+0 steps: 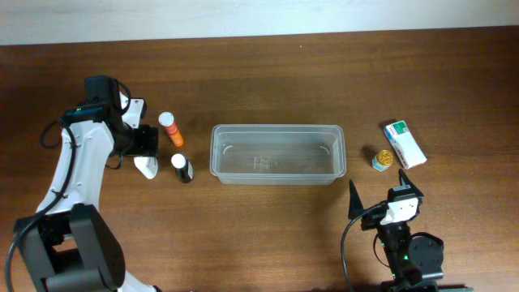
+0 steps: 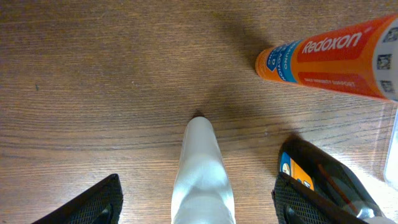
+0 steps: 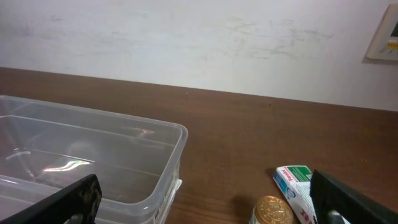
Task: Pack container
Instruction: 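Close the left gripper on the white spray bottle and lift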
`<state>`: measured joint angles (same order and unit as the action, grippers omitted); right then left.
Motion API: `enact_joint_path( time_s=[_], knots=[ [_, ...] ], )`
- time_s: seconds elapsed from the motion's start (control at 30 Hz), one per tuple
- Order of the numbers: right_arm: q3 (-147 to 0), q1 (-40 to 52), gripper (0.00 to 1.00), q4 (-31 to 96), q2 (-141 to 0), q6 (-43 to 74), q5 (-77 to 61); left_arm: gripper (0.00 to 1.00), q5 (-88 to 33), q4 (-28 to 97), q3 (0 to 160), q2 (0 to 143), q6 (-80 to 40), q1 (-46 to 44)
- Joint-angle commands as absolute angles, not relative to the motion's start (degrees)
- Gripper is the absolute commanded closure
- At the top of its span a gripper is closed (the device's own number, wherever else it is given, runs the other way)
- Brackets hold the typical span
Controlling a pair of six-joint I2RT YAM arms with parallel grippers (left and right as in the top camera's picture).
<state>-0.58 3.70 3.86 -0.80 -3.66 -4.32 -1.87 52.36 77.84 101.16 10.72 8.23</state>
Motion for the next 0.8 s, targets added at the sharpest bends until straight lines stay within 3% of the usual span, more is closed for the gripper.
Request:
enact_joint_path(
  time_s=[0.0, 0.37, 0.57, 0.77],
  knots=[
    [-0.32, 3.25, 0.02, 4.16, -0.36, -3.86, -4.01, 0.23, -1.50, 51.44, 76.69, 101.54, 11.44, 8.25],
    [-0.32, 3.25, 0.02, 4.16, -0.36, -3.86, -4.01, 0.38, -1.52, 50.50, 75.94, 101.65, 11.44, 8.27],
    [-0.32, 3.25, 0.02, 4.16, -0.36, -3.86, -4.01, 0.59, -1.54, 50.11, 75.94, 101.62, 11.44, 8.27],
    [-0.32, 3.25, 0.02, 4.16, -0.36, -3.86, -4.01, 0.61, -1.54, 49.84, 75.94, 101.62, 11.44, 8.27]
  ],
)
